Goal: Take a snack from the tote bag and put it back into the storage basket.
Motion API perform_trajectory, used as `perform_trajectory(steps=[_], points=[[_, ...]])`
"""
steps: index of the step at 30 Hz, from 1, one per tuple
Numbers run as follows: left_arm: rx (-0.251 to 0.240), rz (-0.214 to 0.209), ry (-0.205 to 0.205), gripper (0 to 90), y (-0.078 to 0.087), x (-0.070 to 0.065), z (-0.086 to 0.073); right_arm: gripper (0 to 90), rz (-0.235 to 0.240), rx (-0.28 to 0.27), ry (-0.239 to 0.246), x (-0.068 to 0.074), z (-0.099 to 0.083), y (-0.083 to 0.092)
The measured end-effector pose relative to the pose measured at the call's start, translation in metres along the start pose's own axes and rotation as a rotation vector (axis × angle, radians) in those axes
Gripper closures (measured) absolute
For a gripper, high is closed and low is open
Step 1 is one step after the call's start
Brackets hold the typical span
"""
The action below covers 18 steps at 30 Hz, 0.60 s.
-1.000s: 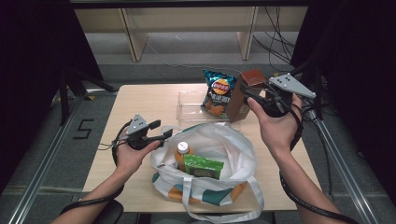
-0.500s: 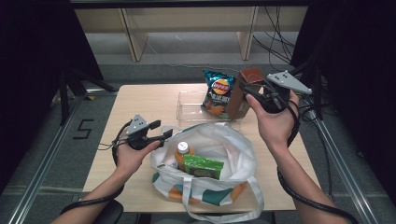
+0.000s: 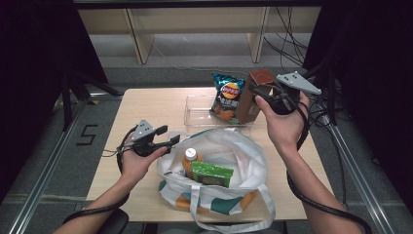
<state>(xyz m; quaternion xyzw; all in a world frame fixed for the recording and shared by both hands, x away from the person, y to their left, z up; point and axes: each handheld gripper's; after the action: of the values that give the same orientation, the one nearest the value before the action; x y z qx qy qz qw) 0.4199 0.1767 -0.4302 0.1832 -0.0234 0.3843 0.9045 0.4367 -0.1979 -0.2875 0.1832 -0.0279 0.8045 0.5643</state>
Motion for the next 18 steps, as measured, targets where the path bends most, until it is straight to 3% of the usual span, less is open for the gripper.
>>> perform_trajectory(steps=[3,6,18], points=[[0.001,0.0,0.0,35.5,0.0,0.0,0.0,39.2,-0.006,0.005,-0.023,0.0,0.0,-0.002],[0.0,0.001,0.001,35.5,0.0,0.0,0.0,39.2,-0.01,0.003,0.001,-0.001,-0.001,-0.006],[-0.002,0.002,0.004,35.5,0.001,0.0,0.0,39.2,-0.027,0.015,-0.03,-0.003,-0.004,-0.02]])
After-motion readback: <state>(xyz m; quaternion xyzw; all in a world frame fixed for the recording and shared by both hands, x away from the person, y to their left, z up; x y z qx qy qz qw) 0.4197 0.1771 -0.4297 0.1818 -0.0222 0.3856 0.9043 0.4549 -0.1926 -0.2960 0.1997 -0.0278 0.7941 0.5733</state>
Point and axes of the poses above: each handheld gripper's, and its own axes: y roughly backward along the jaws, z roughly out of its top, x roughly to its left, and after that the axes turned 15 degrees about -y, right-handed
